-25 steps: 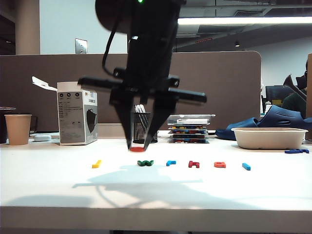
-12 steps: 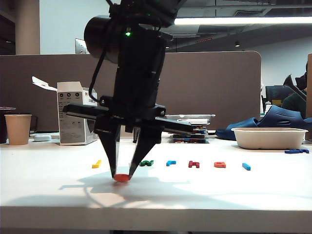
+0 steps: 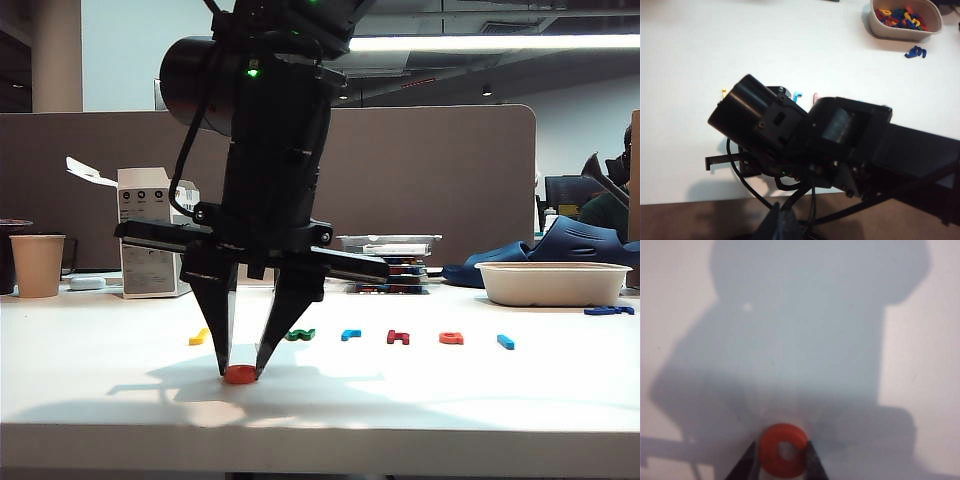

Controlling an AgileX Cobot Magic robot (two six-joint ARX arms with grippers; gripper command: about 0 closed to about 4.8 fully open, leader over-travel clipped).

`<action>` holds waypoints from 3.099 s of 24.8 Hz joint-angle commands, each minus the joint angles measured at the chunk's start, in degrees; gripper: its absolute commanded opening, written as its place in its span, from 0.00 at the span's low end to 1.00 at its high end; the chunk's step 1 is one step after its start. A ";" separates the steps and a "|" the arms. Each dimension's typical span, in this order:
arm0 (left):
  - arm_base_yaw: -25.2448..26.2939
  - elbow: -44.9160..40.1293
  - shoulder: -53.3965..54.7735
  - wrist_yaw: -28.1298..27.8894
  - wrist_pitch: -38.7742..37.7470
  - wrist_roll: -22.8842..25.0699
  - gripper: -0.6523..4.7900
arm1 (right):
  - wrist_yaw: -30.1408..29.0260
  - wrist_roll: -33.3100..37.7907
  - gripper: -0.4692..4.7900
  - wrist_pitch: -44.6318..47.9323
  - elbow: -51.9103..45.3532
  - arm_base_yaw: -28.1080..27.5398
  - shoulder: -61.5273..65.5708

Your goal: Select the appropriate letters from the row of letter magnets placed on the table to arrange into the word "car".

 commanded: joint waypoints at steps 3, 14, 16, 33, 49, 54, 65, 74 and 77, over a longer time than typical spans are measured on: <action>0.04 0.07 -0.15 -0.15 0.15 0.04 0.11 | -0.22 -0.31 0.23 -1.92 -0.07 0.00 0.46; 0.04 0.07 -0.15 -0.15 0.15 0.04 0.11 | -1.22 -0.37 0.47 -1.79 -0.07 0.00 0.42; 0.04 0.07 -0.15 -0.15 0.15 0.04 0.11 | -1.22 -0.39 0.51 -1.70 -0.07 0.00 0.42; 0.04 0.07 -0.15 -0.17 0.15 0.04 0.11 | 2.32 -8.00 0.51 -4.46 6.05 -4.66 -3.80; 0.04 0.07 -0.15 -0.17 0.17 0.04 0.11 | 8.66 -10.78 0.51 -14.67 7.48 -16.52 -3.91; 0.04 0.07 -0.15 -0.15 0.15 0.04 0.11 | 9.38 -9.29 0.51 -15.32 7.08 -19.15 -3.85; 0.02 0.07 -0.15 -0.17 0.15 0.04 0.11 | 7.82 -8.90 0.49 -11.63 1.51 -20.76 -3.72; 0.02 0.07 -0.15 -0.17 0.15 0.04 0.11 | 5.25 -11.98 0.49 -8.68 1.03 -23.32 -3.56; 0.04 0.07 -0.15 -0.20 0.15 0.04 0.11 | 5.01 -13.14 0.49 -8.61 1.03 -23.47 -3.50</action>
